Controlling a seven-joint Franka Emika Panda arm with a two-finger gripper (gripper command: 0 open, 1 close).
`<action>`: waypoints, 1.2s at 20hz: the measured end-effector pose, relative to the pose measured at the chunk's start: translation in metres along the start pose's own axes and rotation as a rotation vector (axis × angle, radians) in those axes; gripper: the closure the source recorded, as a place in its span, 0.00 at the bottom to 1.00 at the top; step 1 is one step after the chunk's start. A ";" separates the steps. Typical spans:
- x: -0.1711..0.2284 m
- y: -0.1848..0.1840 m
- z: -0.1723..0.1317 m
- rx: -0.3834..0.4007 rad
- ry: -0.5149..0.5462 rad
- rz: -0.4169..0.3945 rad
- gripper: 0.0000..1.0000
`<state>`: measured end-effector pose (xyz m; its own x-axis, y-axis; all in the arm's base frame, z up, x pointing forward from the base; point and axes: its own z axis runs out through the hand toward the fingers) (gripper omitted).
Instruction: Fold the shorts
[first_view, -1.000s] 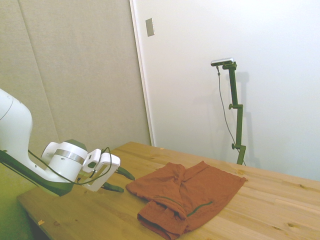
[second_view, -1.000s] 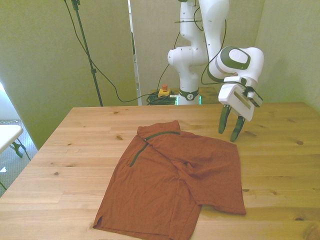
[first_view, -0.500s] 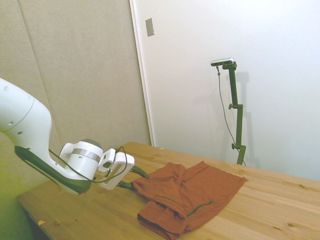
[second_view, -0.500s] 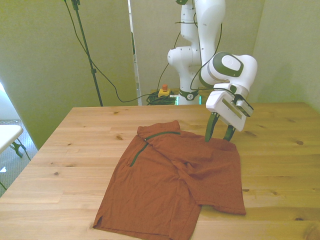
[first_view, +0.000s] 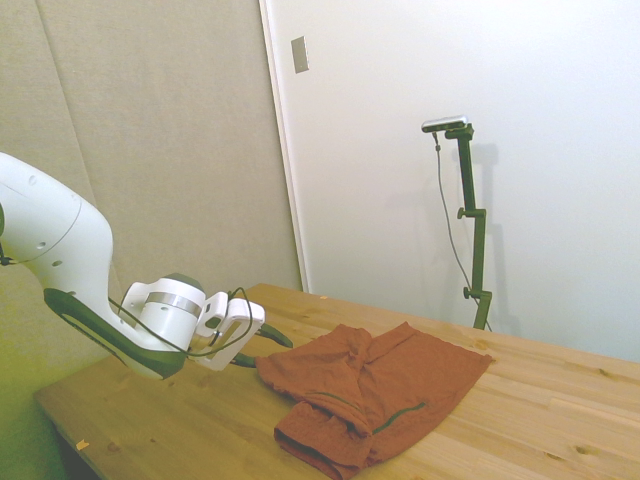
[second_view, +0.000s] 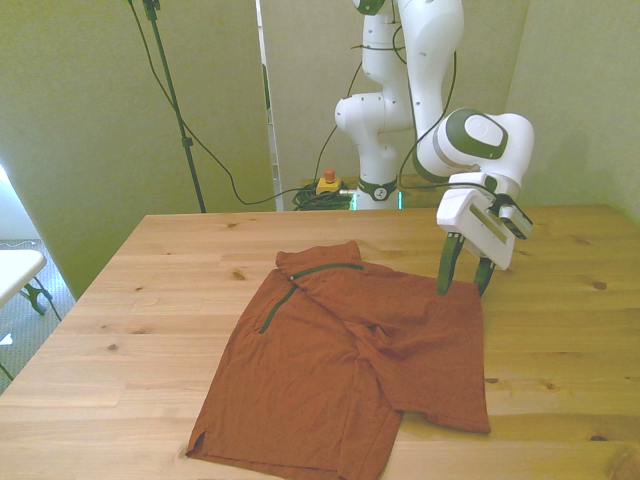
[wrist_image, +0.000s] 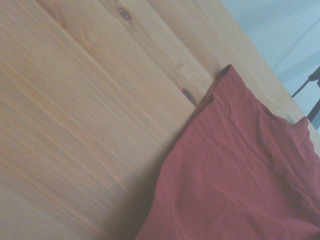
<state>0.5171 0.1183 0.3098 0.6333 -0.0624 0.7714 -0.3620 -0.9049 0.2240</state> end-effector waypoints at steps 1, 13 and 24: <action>0.000 -0.001 -0.001 0.002 0.000 0.000 1.00; -0.010 0.005 0.010 -0.013 -0.019 0.015 1.00; -0.018 0.003 0.015 -0.015 -0.035 0.010 1.00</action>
<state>0.5149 0.1105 0.2877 0.6530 -0.0864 0.7525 -0.3782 -0.8980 0.2251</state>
